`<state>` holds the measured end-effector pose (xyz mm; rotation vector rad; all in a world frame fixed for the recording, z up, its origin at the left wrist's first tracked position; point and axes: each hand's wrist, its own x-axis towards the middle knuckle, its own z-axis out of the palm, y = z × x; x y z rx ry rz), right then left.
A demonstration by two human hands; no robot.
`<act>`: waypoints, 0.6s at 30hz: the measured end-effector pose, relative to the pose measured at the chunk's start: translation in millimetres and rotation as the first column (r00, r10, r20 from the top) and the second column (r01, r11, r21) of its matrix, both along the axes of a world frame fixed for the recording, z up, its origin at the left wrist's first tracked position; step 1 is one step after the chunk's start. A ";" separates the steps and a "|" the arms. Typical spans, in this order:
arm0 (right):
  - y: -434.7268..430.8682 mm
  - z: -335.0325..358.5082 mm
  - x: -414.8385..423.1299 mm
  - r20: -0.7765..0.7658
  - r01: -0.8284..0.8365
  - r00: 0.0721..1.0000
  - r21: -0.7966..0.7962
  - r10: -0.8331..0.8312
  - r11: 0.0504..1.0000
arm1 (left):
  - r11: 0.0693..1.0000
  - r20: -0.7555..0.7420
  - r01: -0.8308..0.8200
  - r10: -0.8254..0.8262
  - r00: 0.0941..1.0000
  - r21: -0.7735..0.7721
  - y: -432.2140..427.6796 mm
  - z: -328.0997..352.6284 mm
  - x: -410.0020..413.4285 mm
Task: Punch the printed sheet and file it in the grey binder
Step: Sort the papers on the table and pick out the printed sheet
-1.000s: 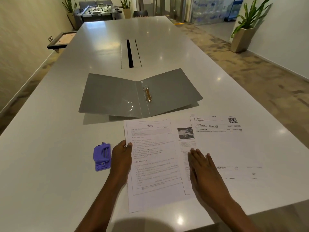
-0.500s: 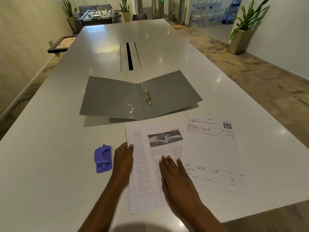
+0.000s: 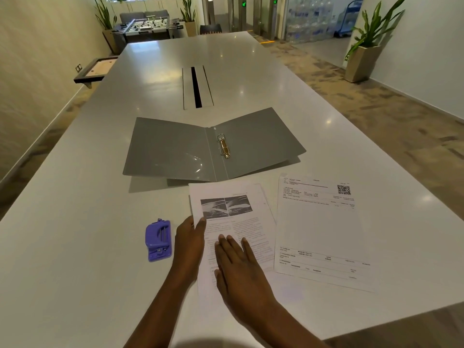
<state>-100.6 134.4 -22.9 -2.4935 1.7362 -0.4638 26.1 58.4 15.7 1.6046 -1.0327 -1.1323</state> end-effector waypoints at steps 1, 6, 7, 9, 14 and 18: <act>0.1 1.8 1.4 0.011 0.003 1.000 0.015 -0.003 1.000 | 1.000 0.010 0.004 -0.004 1.000 -0.002 -0.7 -0.9 0.9; -18.6 31.7 -30.3 0.229 0.096 0.967 0.083 -0.113 0.992 | 1.000 0.009 0.015 -0.015 1.000 -0.017 -4.4 -4.7 5.3; -26.2 38.6 -47.5 0.274 0.184 0.942 0.071 -0.197 0.980 | 1.000 0.006 0.021 -0.020 1.000 -0.020 -5.2 -4.8 5.9; -41.1 48.2 -89.3 0.337 0.407 0.848 0.082 -0.410 0.910 | 0.999 -0.015 0.028 -0.028 0.999 -0.024 -6.9 -3.7 5.0; -49.6 61.4 -182.5 0.033 0.787 0.589 0.206 -0.808 0.582 | 0.997 -0.051 0.041 -0.044 0.998 -0.060 -11.1 1.6 -2.2; -38.7 56.0 -205.7 -0.148 0.855 0.488 0.282 -0.860 0.436 | 0.996 -0.062 0.064 -0.068 0.996 -0.066 -13.8 5.8 -11.0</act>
